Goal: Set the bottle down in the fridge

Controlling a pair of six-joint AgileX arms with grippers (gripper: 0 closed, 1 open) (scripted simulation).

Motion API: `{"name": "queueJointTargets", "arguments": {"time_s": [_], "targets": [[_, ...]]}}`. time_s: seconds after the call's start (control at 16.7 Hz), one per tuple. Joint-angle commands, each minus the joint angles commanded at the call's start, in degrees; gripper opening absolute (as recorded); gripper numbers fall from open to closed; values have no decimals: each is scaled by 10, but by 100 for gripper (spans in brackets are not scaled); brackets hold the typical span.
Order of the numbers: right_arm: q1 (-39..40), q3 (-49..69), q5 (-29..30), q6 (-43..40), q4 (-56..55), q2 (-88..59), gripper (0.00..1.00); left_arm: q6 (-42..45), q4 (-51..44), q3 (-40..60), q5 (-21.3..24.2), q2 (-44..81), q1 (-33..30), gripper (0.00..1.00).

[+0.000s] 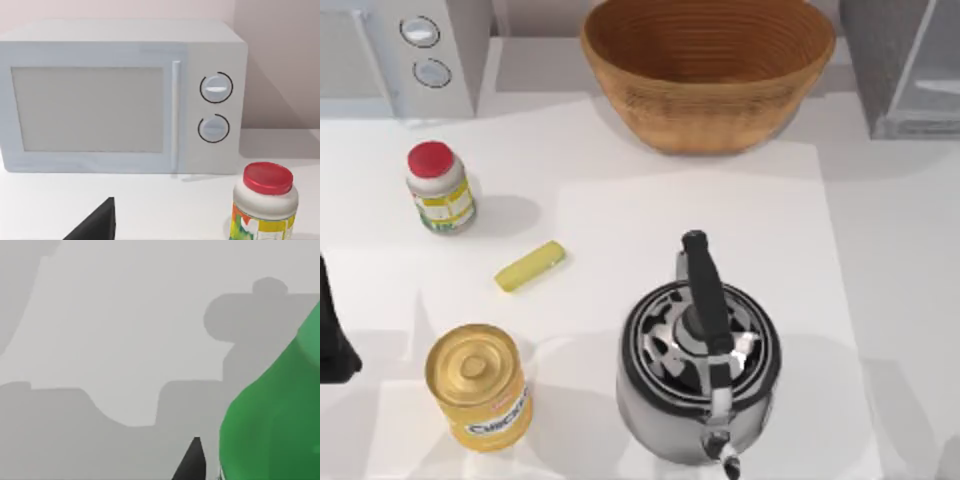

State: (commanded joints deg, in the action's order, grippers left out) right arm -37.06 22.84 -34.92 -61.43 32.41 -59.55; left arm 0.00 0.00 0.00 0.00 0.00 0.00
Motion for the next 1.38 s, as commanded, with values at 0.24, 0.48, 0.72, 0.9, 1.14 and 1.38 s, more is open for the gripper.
{"name": "queueJointTargets", "arguments": {"time_s": [0.24, 0.48, 0.72, 0.9, 1.14, 1.38], "targets": [[131, -88, 157, 245, -122, 239, 1, 0, 0, 0, 0, 0, 0, 100], [255, -163, 271, 453, -230, 442, 1, 0, 0, 0, 0, 0, 0, 100], [344, -214, 335, 582, -304, 566, 1, 0, 0, 0, 0, 0, 0, 100], [371, -228, 349, 614, -324, 595, 1, 0, 0, 0, 0, 0, 0, 100], [369, -227, 348, 615, -323, 593, 1, 0, 0, 0, 0, 0, 0, 100], [359, -203, 345, 618, -350, 559, 1, 0, 0, 0, 0, 0, 0, 100]]}}
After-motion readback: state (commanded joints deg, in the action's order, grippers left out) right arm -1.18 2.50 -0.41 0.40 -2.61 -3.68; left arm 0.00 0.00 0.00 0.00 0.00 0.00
